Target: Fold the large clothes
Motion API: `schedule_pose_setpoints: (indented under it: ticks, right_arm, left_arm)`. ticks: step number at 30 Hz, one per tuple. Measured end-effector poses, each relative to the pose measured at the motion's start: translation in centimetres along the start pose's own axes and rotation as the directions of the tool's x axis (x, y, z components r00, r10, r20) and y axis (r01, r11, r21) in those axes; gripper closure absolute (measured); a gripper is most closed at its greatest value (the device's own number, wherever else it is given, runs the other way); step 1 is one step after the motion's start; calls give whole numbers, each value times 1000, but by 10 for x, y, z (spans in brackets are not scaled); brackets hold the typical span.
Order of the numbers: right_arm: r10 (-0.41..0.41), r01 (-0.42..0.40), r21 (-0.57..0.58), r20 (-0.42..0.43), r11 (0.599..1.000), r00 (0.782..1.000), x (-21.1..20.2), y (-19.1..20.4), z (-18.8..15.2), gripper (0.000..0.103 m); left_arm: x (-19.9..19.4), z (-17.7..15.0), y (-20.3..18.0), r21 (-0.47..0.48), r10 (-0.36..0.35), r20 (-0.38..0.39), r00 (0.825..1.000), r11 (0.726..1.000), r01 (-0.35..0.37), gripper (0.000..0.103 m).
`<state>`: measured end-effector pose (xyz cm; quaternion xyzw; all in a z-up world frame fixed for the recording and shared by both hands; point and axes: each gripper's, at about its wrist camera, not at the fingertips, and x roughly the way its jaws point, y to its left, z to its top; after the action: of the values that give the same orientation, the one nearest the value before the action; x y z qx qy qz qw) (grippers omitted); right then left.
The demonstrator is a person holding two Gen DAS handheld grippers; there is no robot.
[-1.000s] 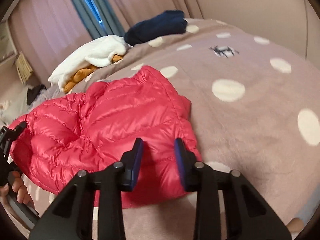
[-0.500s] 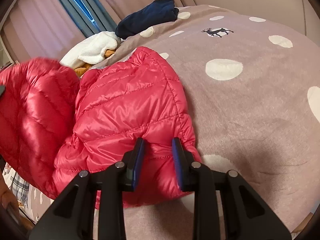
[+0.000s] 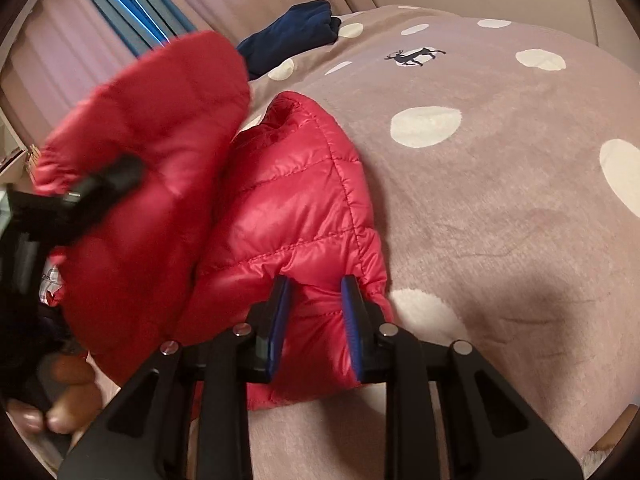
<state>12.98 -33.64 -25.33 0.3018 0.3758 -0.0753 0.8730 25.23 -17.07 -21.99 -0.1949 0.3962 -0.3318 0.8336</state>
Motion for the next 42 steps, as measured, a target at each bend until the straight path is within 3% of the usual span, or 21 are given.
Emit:
schedule_pose_setpoints:
  ticks: [11, 16, 20, 28, 32, 34, 39, 42]
  right_arm:
    - [-17, 17, 4, 3, 1000, 1000, -15, 0, 7, 76]
    - [-55, 55, -17, 44, 998, 998, -31, 2, 17, 73]
    - [-33, 34, -2, 94, 999, 995, -50, 0, 29, 68]
    - [0, 9, -53, 172, 999, 985, -84, 18, 40, 50]
    - [34, -24, -58, 177, 998, 984, -89, 27, 42, 44]
    - [63, -51, -68, 184, 996, 981, -93, 35, 43, 40]
    - [89, -70, -104, 197, 992, 976, -97, 50, 46, 39]
    - [94, -76, -102, 188, 992, 978, -93, 47, 47, 37]
  left_arm:
    - [7, 2, -15, 26, 55, -9, 998, 998, -55, 38]
    - [-7, -4, -29, 27, 92, 40, 995, 995, -93, 38]
    - [-14, -9, -45, 81, 184, 71, 980, 979, -189, 36]
    - [-43, -10, -60, 65, 269, 138, 953, 958, -279, 32]
    - [-55, -8, -55, 59, 253, 179, 951, 962, -267, 28]
    - [-40, -7, -47, 66, 264, 128, 956, 960, -274, 28]
    - [-10, -16, -34, 60, 161, 26, 987, 985, -162, 28]
    - [8, -21, -36, 57, 120, -23, 992, 991, -119, 28]
